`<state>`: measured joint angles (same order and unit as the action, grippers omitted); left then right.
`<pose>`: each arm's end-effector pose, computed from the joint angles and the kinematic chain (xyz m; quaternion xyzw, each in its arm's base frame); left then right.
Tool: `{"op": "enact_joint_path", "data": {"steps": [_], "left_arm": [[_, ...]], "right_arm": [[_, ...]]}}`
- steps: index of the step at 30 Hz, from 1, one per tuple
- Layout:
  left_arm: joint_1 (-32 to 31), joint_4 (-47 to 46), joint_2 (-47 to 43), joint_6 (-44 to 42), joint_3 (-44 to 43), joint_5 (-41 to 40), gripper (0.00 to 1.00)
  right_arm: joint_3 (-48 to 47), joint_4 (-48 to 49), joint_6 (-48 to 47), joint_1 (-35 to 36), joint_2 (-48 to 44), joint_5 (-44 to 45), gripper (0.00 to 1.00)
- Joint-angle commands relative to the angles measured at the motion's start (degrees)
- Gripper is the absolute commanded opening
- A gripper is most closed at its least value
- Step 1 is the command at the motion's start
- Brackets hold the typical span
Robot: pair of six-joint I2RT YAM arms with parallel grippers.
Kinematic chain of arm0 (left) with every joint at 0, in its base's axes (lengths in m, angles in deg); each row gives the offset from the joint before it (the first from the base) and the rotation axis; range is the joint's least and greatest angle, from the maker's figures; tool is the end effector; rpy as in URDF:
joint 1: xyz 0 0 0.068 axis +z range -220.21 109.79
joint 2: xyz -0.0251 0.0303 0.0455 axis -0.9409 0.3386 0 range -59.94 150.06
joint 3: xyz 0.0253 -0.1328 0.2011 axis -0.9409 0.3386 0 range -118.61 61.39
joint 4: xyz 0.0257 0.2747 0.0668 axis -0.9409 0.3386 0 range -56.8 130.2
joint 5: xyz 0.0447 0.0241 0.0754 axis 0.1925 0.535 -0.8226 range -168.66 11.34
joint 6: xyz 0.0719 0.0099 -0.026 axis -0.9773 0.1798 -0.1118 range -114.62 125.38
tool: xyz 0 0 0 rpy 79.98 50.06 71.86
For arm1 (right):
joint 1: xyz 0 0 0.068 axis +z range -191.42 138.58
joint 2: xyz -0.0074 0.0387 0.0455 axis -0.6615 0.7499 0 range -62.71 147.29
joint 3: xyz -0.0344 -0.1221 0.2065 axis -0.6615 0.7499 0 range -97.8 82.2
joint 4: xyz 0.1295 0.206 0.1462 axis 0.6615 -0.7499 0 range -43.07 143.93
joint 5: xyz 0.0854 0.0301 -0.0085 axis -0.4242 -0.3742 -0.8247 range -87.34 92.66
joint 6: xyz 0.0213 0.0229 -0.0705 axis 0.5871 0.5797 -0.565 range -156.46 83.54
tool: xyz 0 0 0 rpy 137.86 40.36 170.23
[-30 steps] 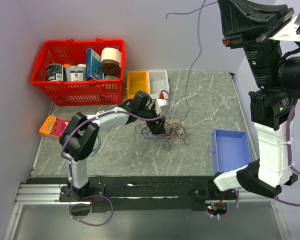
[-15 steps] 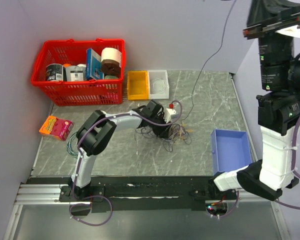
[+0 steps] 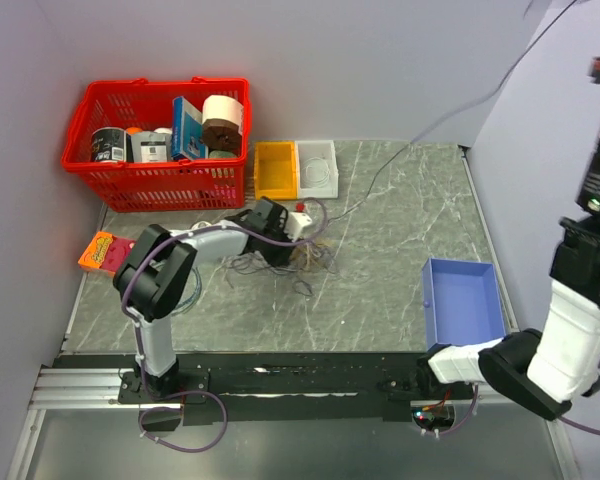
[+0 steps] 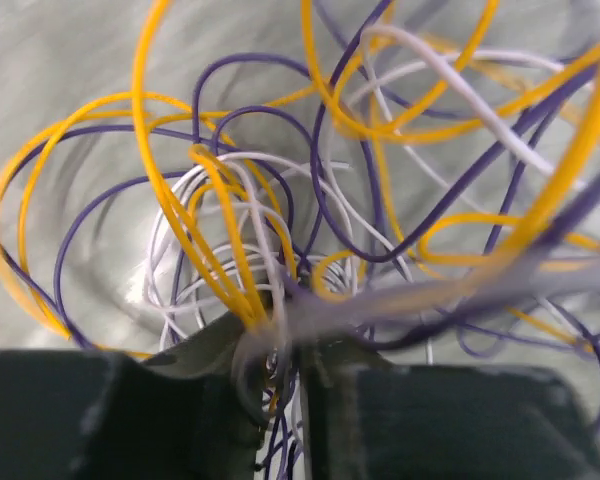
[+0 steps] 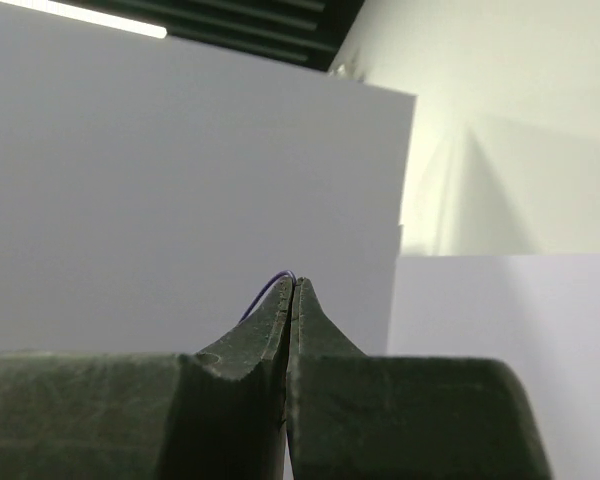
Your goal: Untangle the cables
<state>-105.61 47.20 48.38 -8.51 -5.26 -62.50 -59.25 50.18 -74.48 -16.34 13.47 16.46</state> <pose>0.3244 -0.2529 0.0871 0.4322 0.8425 -0.1865 0.2620 0.0866 0.0233 0.7294 -0.0285 0.2691 -0.1378 0.9528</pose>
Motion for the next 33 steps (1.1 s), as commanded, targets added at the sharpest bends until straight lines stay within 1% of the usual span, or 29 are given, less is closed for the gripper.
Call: {"op": "enact_joint_path", "data": {"steps": [1,5,11,13,16,18,19,20,22,23,26,28,31,33], "left_arm": [[3.5,5.5,-0.4,-4.7,3.3,-11.0,0.27],[4.3,5.1,-1.3,-6.3,3.0,-13.5,0.31],[4.5,5.3,-2.2,-6.7,2.3,-12.7,0.33],[4.5,5.6,-2.8,-6.3,2.1,-11.2,0.34],[4.5,6.0,-4.5,-5.5,1.1,-9.3,0.36],[4.5,5.7,-5.2,-4.9,1.1,-8.7,0.36],[4.5,5.6,-6.0,-4.9,1.5,-8.2,0.36],[4.5,5.3,-6.3,-4.9,1.8,-7.9,0.36],[4.5,5.0,-7.1,-4.9,2.7,-7.4,0.36],[4.5,4.8,-7.3,-5.2,3.0,-7.2,0.36],[4.5,4.6,-7.8,-5.2,3.9,-6.8,0.36],[4.5,4.2,-8.0,-5.2,4.4,-6.7,0.36],[4.5,4.1,-8.2,-4.8,4.9,-6.2,0.37],[4.5,4.1,-8.5,-4.6,5.1,-6.0,0.37]], "right_arm": [[-1.6,4.9,-5.0,-0.3,-3.8,1.5,0.00],[-0.6,4.2,-5.7,-0.4,-5.0,1.1,0.00],[1.0,4.0,-4.2,-0.3,-6.0,0.0,0.00],[3.0,2.4,-4.3,-0.4,-6.4,0.3,0.00],[8.1,1.1,-5.7,-0.4,-8.0,3.5,0.00],[17.3,2.8,-6.7,-0.4,-11.8,6.9,0.00],[21.5,7.8,-8.4,-0.4,-13.7,8.0,0.00],[29.8,10.5,-9.4,-0.4,-17.3,8.9,0.00],[36.0,16.3,-11.8,-0.6,-20.0,11.4,0.00],[39.0,16.6,-12.2,-1.2,-21.2,12.1,0.00],[42.0,15.8,-12.3,-3.0,-21.8,13.4,0.00],[42.8,15.0,-11.5,-5.6,-21.6,13.1,0.00],[44.2,12.6,-8.4,-9.5,-21.4,12.4,0.00],[47.3,13.9,-7.2,-10.9,-22.5,12.4,0.00]]}}
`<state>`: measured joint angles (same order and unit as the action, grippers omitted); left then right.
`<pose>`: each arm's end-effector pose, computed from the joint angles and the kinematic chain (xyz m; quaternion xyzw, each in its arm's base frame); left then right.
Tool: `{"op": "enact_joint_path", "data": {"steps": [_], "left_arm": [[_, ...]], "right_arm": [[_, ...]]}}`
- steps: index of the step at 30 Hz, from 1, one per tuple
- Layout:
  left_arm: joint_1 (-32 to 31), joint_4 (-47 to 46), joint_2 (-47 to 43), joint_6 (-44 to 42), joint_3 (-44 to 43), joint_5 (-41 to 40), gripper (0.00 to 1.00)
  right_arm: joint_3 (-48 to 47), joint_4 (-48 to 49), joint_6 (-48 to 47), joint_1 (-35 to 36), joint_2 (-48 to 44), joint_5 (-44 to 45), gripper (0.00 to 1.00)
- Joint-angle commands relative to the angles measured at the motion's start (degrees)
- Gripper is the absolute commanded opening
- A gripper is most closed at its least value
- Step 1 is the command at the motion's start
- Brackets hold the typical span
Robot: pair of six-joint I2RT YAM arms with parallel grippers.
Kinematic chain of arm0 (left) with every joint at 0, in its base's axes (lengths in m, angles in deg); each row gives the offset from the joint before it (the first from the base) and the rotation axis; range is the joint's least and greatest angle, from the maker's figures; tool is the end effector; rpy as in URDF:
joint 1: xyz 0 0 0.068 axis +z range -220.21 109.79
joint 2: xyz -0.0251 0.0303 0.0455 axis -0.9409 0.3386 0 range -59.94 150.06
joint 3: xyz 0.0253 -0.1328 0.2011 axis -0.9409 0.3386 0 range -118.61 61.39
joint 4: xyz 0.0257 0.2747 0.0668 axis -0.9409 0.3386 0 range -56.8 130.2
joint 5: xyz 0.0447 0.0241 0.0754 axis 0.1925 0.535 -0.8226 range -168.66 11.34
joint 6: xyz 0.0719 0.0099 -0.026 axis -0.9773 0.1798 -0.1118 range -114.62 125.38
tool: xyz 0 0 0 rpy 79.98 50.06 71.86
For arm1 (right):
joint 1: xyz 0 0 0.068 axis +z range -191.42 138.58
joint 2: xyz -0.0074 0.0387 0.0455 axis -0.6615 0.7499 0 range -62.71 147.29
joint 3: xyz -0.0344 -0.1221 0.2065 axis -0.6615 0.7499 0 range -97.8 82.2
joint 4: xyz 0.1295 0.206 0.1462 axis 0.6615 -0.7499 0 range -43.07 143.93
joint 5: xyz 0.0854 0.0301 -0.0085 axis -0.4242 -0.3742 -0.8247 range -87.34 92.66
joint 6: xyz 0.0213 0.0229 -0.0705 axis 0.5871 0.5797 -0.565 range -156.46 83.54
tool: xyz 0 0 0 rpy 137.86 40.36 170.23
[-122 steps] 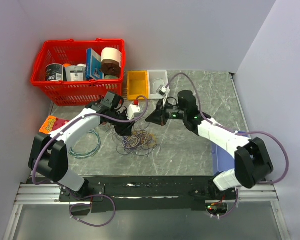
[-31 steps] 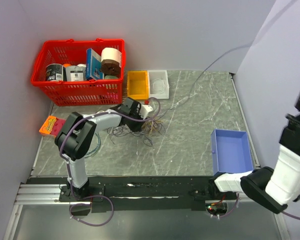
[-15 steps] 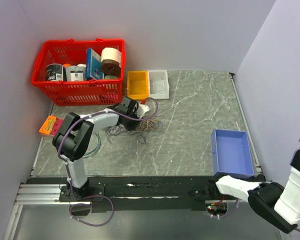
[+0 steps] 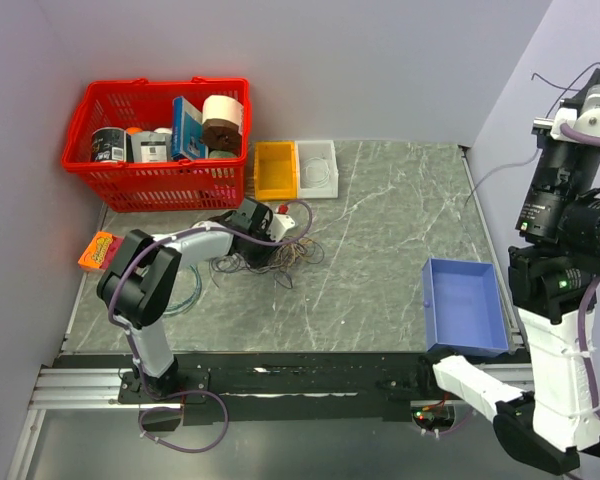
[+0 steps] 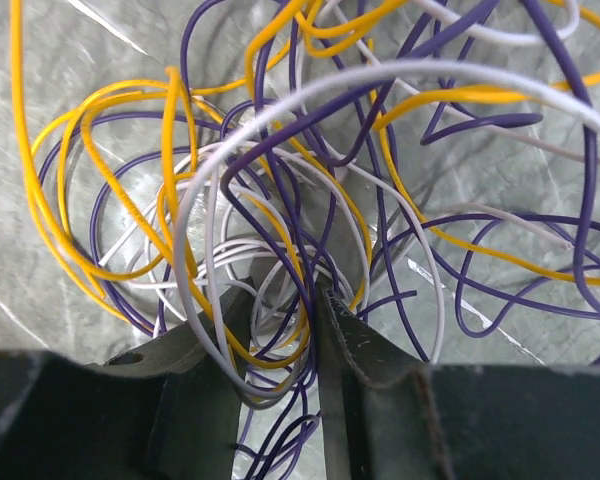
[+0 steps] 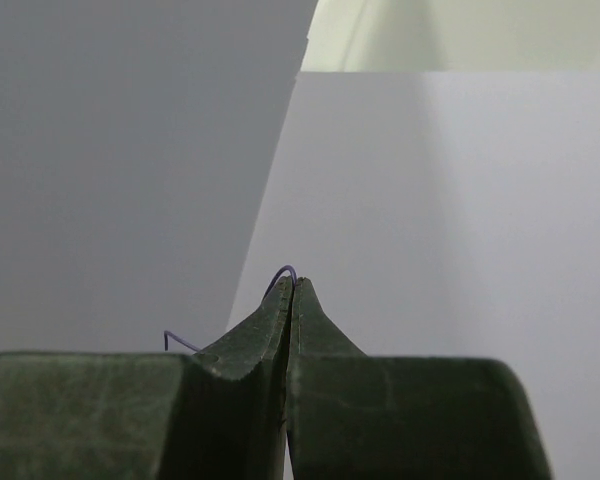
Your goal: Untangle the cables
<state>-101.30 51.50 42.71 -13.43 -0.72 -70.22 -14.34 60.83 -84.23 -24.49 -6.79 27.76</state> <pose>0.3256 -0.2075 0.0923 0.4232 0.8626 -0.0991 0.2587 0.1468 0.0156 0.6248 -0.0181 0.4072 -0.3178 0.8561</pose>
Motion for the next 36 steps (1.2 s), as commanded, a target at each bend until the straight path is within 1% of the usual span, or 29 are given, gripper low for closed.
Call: {"op": "enact_joint_path", "data": {"steps": [1,4,9,14,18,25,27,28,30,31,33,34,36], "left_arm": [[0.2,-0.2,-3.2,0.5,0.9,1.7,0.37],[0.2,-0.4,-3.9,0.3,1.8,1.8,0.38],[0.2,-0.2,-4.3,0.1,2.2,1.9,0.38],[0.2,-0.1,-3.2,0.3,1.3,2.3,0.38],[0.2,-0.2,-2.6,0.3,0.8,2.5,0.38],[0.2,0.0,-2.4,-0.4,0.9,2.5,0.38],[0.2,-0.2,-2.3,-0.4,0.9,2.5,0.38],[0.2,-0.2,-2.4,-0.3,0.9,2.6,0.38],[0.2,-0.4,-2.2,-0.1,0.8,3.1,0.38],[0.2,-0.5,-2.2,0.3,0.7,3.4,0.38],[0.2,-0.1,-2.0,0.4,0.4,4.1,0.38],[0.2,0.1,-1.9,0.3,0.1,4.3,0.38],[0.2,0.6,-1.9,-0.1,-0.2,4.1,0.38]], "right_arm": [[4.7,3.8,2.9,-3.1,-2.7,1.2,0.00],[8.0,5.4,4.7,-5.1,-4.3,1.2,0.00],[8.1,3.7,6.9,-7.3,-5.2,1.1,0.00],[6.3,-0.3,8.2,-7.8,-6.3,0.7,0.00],[5.9,-4.1,11.2,-7.8,-7.3,0.2,0.00],[7.1,-6.6,12.3,-7.8,-8.0,1.0,0.00],[9.7,-6.5,14.2,-7.8,-8.7,1.1,0.00],[12.8,-6.6,15.4,-7.8,-9.7,1.4,0.00],[17.5,-8.4,20.3,-8.0,-11.2,3.2,0.00],[24.0,-8.4,21.9,-7.9,-13.1,3.5,0.00],[31.0,-7.1,25.2,-8.1,-15.2,5.1,0.00],[37.1,-5.2,25.7,-8.3,-16.8,5.7,0.00],[41.4,-5.3,28.3,-9.6,-17.7,7.5,0.00]]}}
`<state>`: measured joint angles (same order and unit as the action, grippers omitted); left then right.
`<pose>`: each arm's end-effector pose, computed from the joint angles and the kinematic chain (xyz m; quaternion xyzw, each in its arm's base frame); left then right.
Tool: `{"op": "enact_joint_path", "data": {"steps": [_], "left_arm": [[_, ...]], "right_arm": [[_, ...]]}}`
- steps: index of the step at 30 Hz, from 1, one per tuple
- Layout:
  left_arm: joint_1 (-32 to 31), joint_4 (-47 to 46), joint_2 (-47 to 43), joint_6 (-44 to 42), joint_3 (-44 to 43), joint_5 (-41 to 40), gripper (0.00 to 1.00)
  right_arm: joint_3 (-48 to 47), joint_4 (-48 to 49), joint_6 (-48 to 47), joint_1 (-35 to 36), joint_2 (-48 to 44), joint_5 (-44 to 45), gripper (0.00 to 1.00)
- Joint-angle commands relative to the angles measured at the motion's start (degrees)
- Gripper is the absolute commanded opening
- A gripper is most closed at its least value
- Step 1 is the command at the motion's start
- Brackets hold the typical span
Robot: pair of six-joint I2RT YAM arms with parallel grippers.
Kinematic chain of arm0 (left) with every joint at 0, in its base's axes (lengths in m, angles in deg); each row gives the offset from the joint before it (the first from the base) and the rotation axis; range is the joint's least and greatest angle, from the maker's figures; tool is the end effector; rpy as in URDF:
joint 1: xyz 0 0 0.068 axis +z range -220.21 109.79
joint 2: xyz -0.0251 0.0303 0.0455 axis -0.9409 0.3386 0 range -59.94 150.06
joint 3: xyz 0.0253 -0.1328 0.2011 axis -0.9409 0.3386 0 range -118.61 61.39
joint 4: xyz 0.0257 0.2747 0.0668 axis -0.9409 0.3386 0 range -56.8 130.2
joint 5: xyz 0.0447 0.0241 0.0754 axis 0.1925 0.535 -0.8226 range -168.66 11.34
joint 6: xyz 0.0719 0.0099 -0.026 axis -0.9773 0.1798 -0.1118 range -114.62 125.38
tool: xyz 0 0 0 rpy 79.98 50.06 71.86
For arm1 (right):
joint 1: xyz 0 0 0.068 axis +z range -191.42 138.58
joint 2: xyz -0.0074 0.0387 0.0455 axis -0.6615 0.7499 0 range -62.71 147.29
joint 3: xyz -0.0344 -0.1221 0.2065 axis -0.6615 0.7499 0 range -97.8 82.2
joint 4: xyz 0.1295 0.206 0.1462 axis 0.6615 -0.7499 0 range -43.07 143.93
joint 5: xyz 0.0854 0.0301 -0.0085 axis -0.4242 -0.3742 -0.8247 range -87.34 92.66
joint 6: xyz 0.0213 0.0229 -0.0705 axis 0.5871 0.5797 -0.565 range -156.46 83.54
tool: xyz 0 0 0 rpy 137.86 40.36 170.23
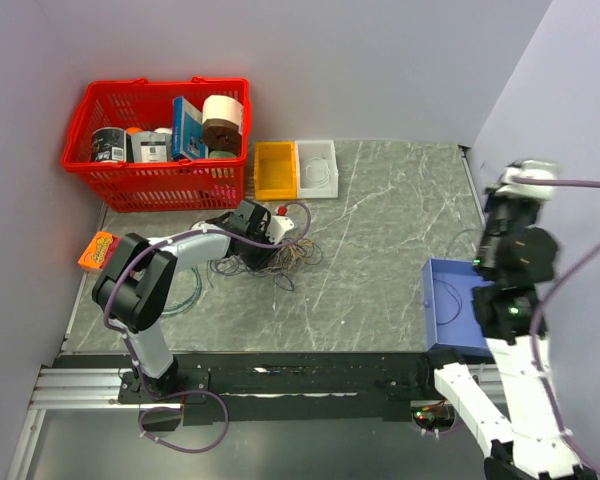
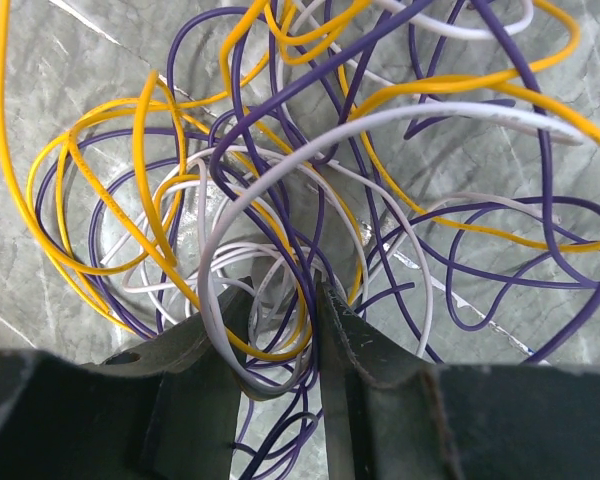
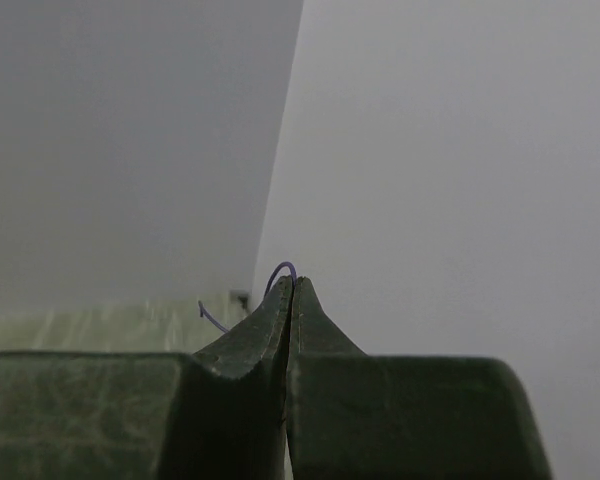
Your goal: Untangle the cables
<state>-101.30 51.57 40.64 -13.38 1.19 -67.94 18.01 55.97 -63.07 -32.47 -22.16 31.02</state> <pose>0.3175 -0.2057 0.0952 0.4269 0.8589 -0.1183 0.2569 0.1871 -0.0021 0.4843 0.0399 0.5548 -0.2548 0.7910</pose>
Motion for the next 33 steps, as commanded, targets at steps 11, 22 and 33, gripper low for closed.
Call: {"op": "enact_joint_path", "data": {"steps": [11,22,33], "left_arm": [[0.2,-0.6,-0.8,-0.3,-0.7,2.5,0.38],[0.6,-2.3,0.6,-0.4,-0.6,3.5,0.38],[0.6,0.6,-0.8,-0.3,-3.7,6.2,0.38]], "right_arm": [[17.9,-9.9,29.1,-16.8,-6.8,4.2,0.00],[25.0,-26.8,47.4,-18.7,-11.8,-4.2,0.00],[34.8,-33.8,66.2,-24.1,-6.8,-6.7,0.00]]}}
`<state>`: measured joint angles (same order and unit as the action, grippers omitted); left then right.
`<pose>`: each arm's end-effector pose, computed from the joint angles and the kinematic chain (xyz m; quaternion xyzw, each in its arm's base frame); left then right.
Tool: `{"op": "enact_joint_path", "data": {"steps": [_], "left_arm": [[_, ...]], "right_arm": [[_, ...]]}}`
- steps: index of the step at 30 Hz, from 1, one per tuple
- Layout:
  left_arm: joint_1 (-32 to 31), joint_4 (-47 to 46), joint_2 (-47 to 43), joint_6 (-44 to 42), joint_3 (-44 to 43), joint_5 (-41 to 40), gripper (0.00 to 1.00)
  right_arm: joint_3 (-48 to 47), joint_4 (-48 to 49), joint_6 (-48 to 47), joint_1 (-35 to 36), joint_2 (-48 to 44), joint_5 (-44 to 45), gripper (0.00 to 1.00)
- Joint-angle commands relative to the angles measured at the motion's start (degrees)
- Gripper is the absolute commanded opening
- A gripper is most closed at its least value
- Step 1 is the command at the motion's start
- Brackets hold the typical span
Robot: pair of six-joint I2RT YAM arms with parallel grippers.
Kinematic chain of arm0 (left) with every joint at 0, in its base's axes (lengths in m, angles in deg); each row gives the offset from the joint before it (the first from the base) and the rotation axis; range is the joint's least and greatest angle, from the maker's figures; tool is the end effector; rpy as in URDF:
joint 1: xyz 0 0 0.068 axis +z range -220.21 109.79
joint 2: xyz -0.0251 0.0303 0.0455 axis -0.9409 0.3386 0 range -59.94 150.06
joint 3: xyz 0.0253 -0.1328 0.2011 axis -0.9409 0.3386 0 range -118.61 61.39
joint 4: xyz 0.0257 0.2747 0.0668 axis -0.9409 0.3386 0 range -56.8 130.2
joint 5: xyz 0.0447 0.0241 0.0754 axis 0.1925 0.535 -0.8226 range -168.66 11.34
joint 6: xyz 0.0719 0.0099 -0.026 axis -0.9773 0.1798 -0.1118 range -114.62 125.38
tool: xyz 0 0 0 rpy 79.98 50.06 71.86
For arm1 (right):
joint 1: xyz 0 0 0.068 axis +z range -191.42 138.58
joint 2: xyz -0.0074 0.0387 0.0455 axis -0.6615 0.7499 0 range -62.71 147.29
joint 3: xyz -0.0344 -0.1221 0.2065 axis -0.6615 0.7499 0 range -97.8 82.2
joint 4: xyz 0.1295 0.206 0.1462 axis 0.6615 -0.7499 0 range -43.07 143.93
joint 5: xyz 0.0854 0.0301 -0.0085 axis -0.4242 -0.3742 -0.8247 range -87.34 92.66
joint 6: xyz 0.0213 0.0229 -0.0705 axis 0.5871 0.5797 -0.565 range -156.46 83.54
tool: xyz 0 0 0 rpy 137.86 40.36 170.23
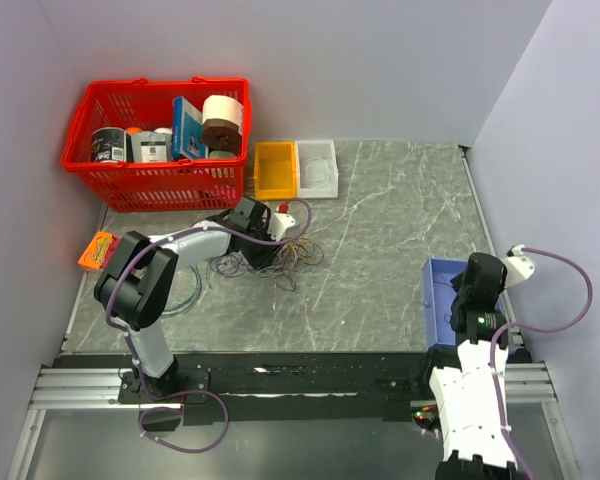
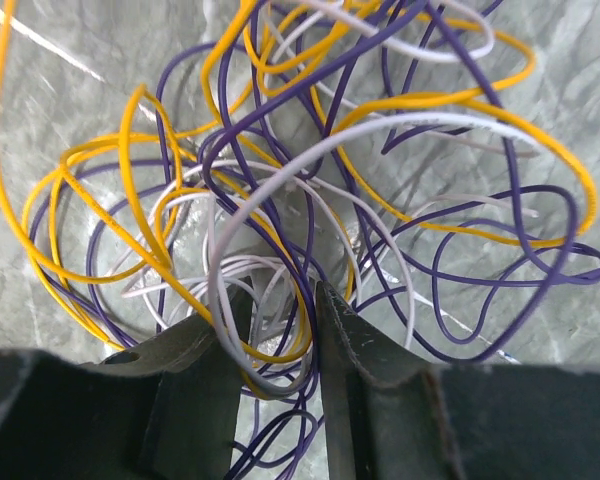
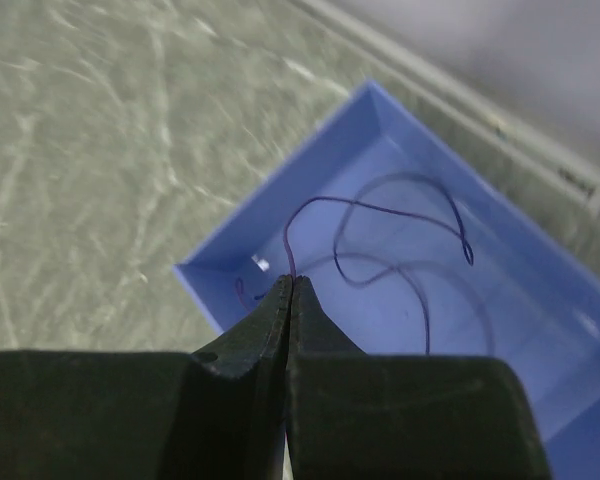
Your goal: Untangle the cables
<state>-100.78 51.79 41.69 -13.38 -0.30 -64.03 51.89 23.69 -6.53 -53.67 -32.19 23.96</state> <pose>0.3215 -0.2091 0.0973 0.4298 0.8532 -0.1496 0.2549 0.1956 -0.0668 0.2219 0.3927 0.7629 -0.0835 0.5069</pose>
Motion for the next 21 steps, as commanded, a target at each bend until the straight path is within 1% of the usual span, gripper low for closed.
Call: {"op": "enact_joint_path", "data": {"steps": [1,5,6,7,8,9,10,15,17,18,19,21], "left_arm": [[0.1,0.3,-2.2,-0.4,-2.0,2.0,0.38],[0.1,0.1,-3.4,-0.7,-1.2,1.4,0.38],[0.1,0.3,-3.4,-0.8,-1.2,1.4,0.38],[0.1,0.7,-3.5,-0.9,-1.2,1.5,0.38],[0.1,0.9,-3.5,-0.9,-1.4,1.7,0.39],[0.1,1.1,-3.5,-1.0,-1.5,1.8,0.38],[0.1,1.3,-3.5,-1.0,-1.6,1.8,0.39],[0.1,2.9,-3.3,-1.0,-2.7,1.9,0.39],[0.1,3.4,-3.5,-1.0,-2.7,2.0,0.39],[0.1,3.6,-3.6,-1.0,-2.7,2.3,0.39],[0.1,3.9,-3.8,-1.1,-2.8,2.5,0.40],[0.1,4.9,-4.5,-0.9,-2.9,2.8,0.41]], "right_arm": [[1.3,-1.4,11.1,-3.8,3.7,0.3,0.00],[4.0,2.3,10.8,-7.4,5.0,-4.4,0.00],[4.3,2.2,11.0,-8.0,6.3,-4.9,0.02],[4.2,1.8,11.4,-8.7,6.8,-5.2,0.32],[3.8,1.3,11.5,-8.8,7.4,-4.9,0.52],[2.8,0.7,11.3,-8.8,7.4,-4.5,0.67],[2.2,0.9,9.9,-8.8,7.1,-4.3,0.99],[-3.9,1.6,4.4,-8.1,3.1,-5.1,1.00],[-5.5,2.5,1.0,-6.3,2.4,-6.2,1.00],[-7.1,3.1,-0.4,-5.6,1.8,-8.6,1.00],[-7.8,5.3,-4.3,-4.8,1.6,-10.8,1.00],[-9.5,8.0,-7.3,-1.7,2.2,-15.0,1.00]]}}
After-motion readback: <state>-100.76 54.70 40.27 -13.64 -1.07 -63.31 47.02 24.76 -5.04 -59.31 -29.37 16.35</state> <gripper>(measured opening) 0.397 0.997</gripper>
